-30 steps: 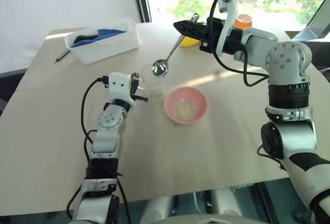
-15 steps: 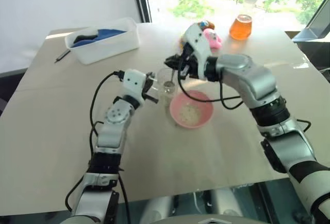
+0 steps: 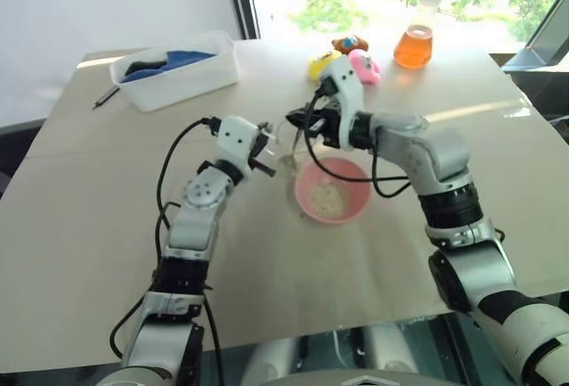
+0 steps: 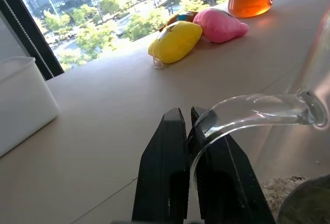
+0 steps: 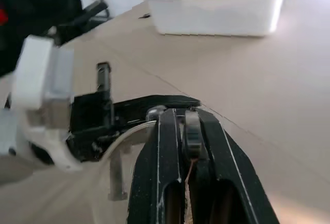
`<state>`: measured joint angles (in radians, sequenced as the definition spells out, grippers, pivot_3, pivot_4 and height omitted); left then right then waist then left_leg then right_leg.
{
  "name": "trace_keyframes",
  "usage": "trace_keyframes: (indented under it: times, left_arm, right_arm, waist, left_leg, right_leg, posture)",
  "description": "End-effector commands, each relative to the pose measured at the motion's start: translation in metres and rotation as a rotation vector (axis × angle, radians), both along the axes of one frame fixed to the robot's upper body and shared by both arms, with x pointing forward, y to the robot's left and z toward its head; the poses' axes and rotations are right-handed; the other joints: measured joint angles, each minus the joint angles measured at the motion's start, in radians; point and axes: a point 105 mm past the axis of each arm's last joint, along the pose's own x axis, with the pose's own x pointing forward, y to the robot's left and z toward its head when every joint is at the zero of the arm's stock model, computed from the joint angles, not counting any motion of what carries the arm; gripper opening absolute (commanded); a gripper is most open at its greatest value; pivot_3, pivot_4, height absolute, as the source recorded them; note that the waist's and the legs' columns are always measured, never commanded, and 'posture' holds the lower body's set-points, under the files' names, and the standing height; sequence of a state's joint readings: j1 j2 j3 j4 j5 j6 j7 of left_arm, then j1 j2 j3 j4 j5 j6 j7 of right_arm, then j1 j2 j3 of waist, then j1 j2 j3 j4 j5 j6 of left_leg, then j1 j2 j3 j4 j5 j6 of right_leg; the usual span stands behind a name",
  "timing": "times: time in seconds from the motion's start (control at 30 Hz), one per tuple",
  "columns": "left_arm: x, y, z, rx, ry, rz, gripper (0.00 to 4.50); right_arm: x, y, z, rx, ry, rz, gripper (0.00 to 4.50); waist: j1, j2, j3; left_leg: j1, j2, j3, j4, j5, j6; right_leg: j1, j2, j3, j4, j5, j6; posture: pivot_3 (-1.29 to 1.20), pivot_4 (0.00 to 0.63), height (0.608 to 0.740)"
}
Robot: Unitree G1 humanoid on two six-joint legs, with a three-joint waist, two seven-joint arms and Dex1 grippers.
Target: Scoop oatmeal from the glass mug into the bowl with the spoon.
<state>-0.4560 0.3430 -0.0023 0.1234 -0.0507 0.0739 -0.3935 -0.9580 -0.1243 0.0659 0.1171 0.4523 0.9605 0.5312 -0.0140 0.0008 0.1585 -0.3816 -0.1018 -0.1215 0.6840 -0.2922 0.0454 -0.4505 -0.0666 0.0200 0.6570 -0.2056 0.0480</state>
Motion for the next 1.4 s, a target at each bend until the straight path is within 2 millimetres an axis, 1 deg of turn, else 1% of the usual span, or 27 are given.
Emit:
trace_keyframes:
  times: [0.03, 0.1, 0.3, 0.47, 0.67, 0.93, 1.07, 1.2, 1.4]
  left_arm:
    - [0.000, -0.004, 0.002, 0.029, -0.021, -0.019, 0.01]
    - [0.001, -0.006, 0.000, 0.038, -0.016, -0.025, 0.01]
    - [0.000, -0.008, -0.005, 0.027, 0.002, -0.031, 0.01]
    - [-0.001, -0.006, -0.009, 0.025, 0.017, -0.029, 0.01]
    - [-0.001, -0.006, -0.011, 0.011, 0.025, -0.021, 0.01]
    - [-0.002, -0.001, -0.014, -0.001, 0.022, 0.000, 0.01]
    - [-0.002, 0.001, -0.016, -0.017, 0.023, 0.009, 0.01]
    - [-0.002, 0.006, -0.020, -0.045, 0.028, 0.033, 0.01]
    - [-0.005, 0.011, -0.022, -0.060, 0.016, 0.049, 0.01]
  right_arm:
    - [0.000, -0.002, 0.022, 0.103, 0.074, -0.008, 0.00]
    - [0.005, -0.010, 0.027, 0.131, 0.096, -0.042, 0.00]
    - [0.020, -0.037, 0.048, 0.291, 0.196, -0.144, 0.00]
    - [0.022, -0.051, 0.058, 0.326, 0.220, -0.172, 0.00]
    - [0.021, -0.060, 0.065, 0.349, 0.231, -0.188, 0.00]
    - [0.022, -0.080, 0.067, 0.405, 0.302, -0.238, 0.00]
    - [0.020, -0.082, 0.066, 0.423, 0.337, -0.234, 0.00]
    - [0.017, -0.081, 0.060, 0.448, 0.408, -0.218, 0.00]
    - [0.018, -0.082, 0.049, 0.483, 0.492, -0.241, 0.00]
  waist:
    - [0.000, 0.000, 0.000]
    - [0.000, 0.000, 0.000]
    - [-0.001, 0.000, 0.000]
    - [-0.001, 0.000, 0.000]
    - [-0.001, 0.000, 0.000]
    - [0.000, 0.000, 0.000]
    - [0.000, 0.000, 0.000]
    - [0.000, 0.000, 0.000]
    - [0.000, 0.000, 0.000]
  left_leg:
    - [0.000, 0.000, 0.000, 0.000, 0.000, 0.000]
    - [0.000, 0.000, 0.000, 0.000, 0.000, 0.000]
    - [0.000, 0.000, 0.000, 0.000, 0.000, 0.000]
    - [0.000, 0.000, 0.000, 0.000, 0.000, 0.000]
    - [0.000, 0.000, 0.000, 0.000, 0.000, 0.000]
    - [0.000, 0.000, 0.000, 0.000, 0.000, 0.000]
    - [0.000, 0.000, 0.000, 0.000, 0.000, 0.000]
    - [0.000, 0.000, 0.000, 0.000, 0.000, 0.000]
    - [0.000, 0.000, 0.001, 0.000, 0.000, 0.000]
  right_leg:
    - [0.000, 0.000, 0.000, 0.000, 0.000, 0.000]
    - [0.000, 0.000, 0.000, 0.000, 0.000, 0.000]
    - [0.000, 0.000, 0.000, 0.000, 0.000, 0.000]
    - [0.000, 0.000, 0.001, 0.001, 0.000, 0.000]
    - [0.000, -0.001, 0.002, 0.001, 0.000, 0.000]
    - [0.000, -0.001, 0.003, 0.001, 0.000, 0.000]
    - [0.000, -0.001, 0.003, 0.001, 0.000, 0.000]
    - [0.000, -0.001, 0.004, 0.001, 0.000, 0.000]
    - [0.000, -0.001, 0.004, 0.001, 0.000, 0.000]
  posture:
    - [0.00, 0.150, 0.740]
    - [0.00, 0.150, 0.740]
    - [0.00, 0.150, 0.740]
    - [0.00, 0.150, 0.740]
    - [0.00, 0.150, 0.740]
    - [0.00, 0.150, 0.740]
    - [0.00, 0.150, 0.740]
    - [0.00, 0.150, 0.740]
    - [0.00, 0.150, 0.740]
